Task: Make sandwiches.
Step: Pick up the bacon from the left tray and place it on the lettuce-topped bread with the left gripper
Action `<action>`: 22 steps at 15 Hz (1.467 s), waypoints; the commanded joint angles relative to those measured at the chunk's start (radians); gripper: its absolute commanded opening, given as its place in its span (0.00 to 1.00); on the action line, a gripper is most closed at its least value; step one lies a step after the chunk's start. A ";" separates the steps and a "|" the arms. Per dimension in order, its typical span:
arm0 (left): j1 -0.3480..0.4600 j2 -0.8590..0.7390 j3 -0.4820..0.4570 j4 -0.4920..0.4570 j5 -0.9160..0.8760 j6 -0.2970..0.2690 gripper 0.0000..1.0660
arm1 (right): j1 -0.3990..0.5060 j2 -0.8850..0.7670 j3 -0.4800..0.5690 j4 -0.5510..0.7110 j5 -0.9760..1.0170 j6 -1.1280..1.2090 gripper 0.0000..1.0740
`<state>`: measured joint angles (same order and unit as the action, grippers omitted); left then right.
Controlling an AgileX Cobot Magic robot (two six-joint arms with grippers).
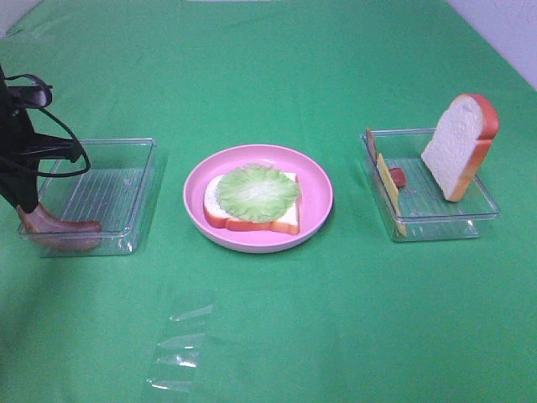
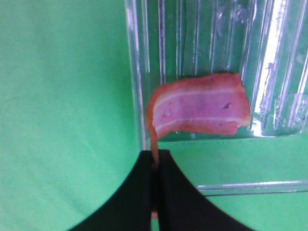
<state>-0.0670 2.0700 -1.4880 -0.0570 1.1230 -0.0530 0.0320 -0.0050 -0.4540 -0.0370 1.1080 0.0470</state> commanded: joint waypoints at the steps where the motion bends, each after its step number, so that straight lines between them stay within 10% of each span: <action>1: -0.004 -0.039 0.008 -0.012 0.019 0.010 0.00 | 0.000 -0.026 0.002 -0.003 -0.009 0.009 0.78; 11: -0.025 -0.226 -0.174 -0.314 0.091 0.123 0.00 | 0.000 -0.026 0.002 -0.003 -0.009 0.009 0.78; 22: -0.378 0.042 -0.415 -0.537 -0.015 0.165 0.00 | 0.000 -0.026 0.002 -0.003 -0.009 0.009 0.78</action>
<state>-0.4400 2.1080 -1.8970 -0.5800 1.1230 0.1050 0.0320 -0.0050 -0.4540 -0.0370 1.1080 0.0470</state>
